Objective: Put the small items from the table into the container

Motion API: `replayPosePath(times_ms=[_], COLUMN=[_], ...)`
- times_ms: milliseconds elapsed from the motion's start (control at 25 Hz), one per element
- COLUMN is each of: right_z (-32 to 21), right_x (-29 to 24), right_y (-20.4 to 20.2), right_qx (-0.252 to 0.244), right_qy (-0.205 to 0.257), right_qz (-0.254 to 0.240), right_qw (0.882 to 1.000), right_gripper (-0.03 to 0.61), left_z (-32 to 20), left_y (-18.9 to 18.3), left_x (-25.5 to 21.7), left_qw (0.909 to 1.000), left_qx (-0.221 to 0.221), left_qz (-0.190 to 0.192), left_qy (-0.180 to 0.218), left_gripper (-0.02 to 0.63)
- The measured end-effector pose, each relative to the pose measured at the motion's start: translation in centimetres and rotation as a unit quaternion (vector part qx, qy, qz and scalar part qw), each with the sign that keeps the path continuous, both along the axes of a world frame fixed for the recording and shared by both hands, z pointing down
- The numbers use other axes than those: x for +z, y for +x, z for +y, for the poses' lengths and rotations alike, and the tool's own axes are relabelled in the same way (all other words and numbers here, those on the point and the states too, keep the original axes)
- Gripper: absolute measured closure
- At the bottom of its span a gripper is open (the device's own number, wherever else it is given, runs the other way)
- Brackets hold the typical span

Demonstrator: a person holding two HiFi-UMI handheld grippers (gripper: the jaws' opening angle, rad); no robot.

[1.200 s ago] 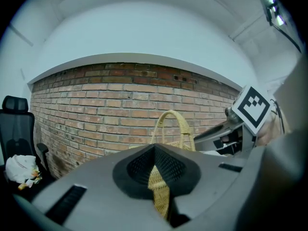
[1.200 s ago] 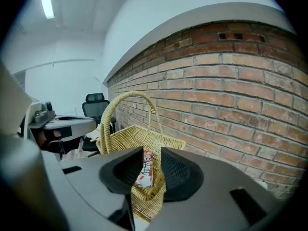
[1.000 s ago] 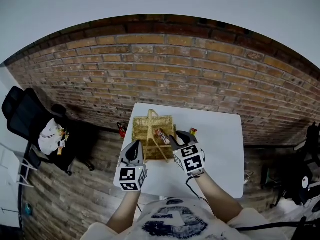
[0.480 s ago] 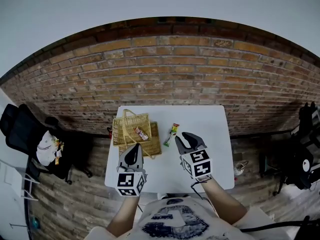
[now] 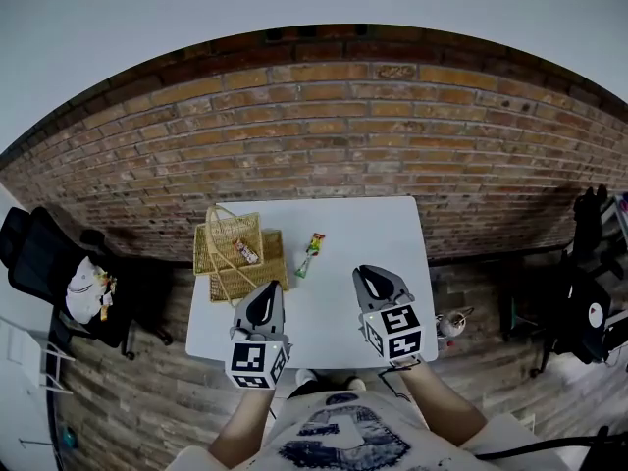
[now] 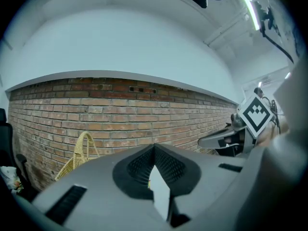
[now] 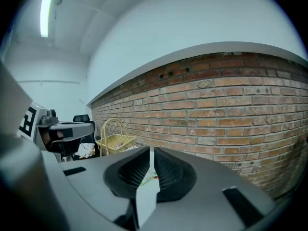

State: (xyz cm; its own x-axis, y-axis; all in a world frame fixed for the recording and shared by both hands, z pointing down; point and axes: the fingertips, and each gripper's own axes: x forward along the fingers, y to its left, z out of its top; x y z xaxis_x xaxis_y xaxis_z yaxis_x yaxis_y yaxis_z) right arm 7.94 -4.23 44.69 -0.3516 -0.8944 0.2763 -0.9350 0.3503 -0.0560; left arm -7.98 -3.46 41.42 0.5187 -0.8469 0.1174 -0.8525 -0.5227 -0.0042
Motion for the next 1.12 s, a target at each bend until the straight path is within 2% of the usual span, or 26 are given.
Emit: replayPosePath(times_ms=[440, 720, 960, 1120], right_z=[3.7, 4.2, 3.9, 3.6], right_x=[0.3, 0.9, 0.9, 1.2], right_y=[4.0, 4.7, 5.0, 4.9], right_qx=[0.016, 0.018, 0.018, 0.019], right_qy=[0.009, 0.003, 0.002, -0.003], right_qz=[-0.013, -0.016, -0.017, -0.020], right_qw=[1.000, 1.000, 1.000, 1.000], right_gripper=[0.557, 0.557, 0.557, 0.557], left_z=[3.0, 3.4, 3.0, 2.6], left_y=[3.9, 5.0, 5.5, 5.3], left_x=[0.5, 0.8, 1.0, 1.3], left_qw=[1.0000, 0.9997, 0.9998, 0.9997], left_qx=[0.009, 0.017, 0.019, 0.020], left_qz=[0.001, 0.015, -0.003, 0.008], left_qy=[-0.001, -0.007, -0.006, -0.012], left_gripper=[0.566, 0.566, 0.566, 0.566])
